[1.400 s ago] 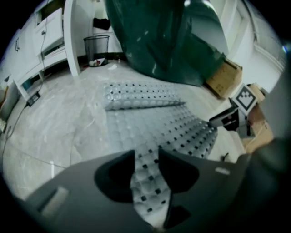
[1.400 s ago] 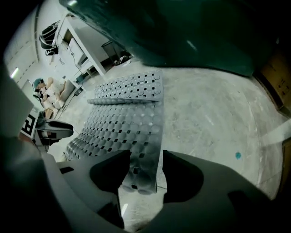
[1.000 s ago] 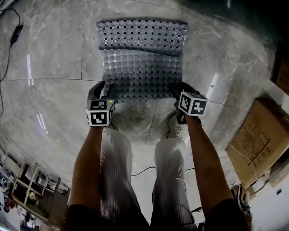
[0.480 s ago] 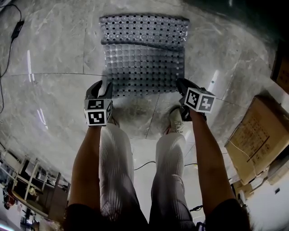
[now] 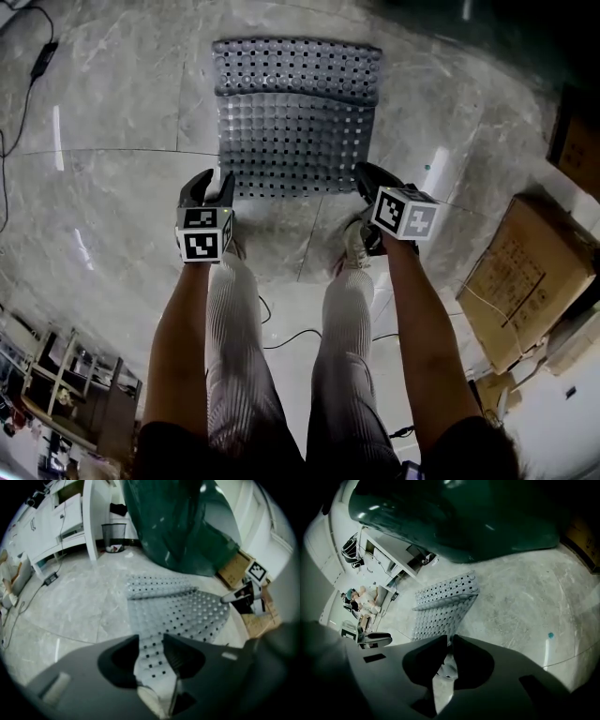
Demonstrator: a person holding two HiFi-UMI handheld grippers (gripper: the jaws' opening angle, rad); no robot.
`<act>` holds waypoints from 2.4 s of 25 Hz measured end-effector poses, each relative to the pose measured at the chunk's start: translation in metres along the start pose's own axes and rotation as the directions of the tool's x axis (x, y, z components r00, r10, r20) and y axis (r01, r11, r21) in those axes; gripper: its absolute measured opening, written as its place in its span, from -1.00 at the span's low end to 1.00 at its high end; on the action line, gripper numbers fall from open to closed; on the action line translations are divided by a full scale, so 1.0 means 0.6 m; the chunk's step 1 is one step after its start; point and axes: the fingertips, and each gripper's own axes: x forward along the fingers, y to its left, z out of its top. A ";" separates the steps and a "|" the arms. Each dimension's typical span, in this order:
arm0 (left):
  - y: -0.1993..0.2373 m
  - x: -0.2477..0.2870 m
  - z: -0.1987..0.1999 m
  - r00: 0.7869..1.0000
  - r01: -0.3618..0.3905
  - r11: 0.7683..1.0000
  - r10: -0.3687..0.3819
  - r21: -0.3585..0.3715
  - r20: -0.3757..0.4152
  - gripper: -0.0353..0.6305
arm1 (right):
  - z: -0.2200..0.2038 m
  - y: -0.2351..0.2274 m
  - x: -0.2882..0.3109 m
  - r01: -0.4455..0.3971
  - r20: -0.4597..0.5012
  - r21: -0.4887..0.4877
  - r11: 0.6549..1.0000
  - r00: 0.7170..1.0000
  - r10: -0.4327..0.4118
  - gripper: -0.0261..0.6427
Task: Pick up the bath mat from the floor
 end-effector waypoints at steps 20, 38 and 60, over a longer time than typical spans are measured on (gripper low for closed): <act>-0.053 -0.161 0.114 0.996 0.064 0.996 -0.067 0.061 0.061 -0.39 | 0.115 0.264 -0.169 -0.229 0.075 -0.153 0.961 0.967 0.242 -0.89; -0.104 -0.295 0.243 0.957 0.179 0.959 -0.222 0.220 0.186 -0.13 | 0.230 0.419 -0.382 -0.451 0.100 -0.299 0.841 0.862 0.498 -0.90; -0.202 -0.413 0.381 0.843 0.259 0.640 -0.515 0.723 0.154 0.30 | 0.329 0.518 -0.553 -0.530 0.092 -0.407 0.744 0.787 0.611 -0.90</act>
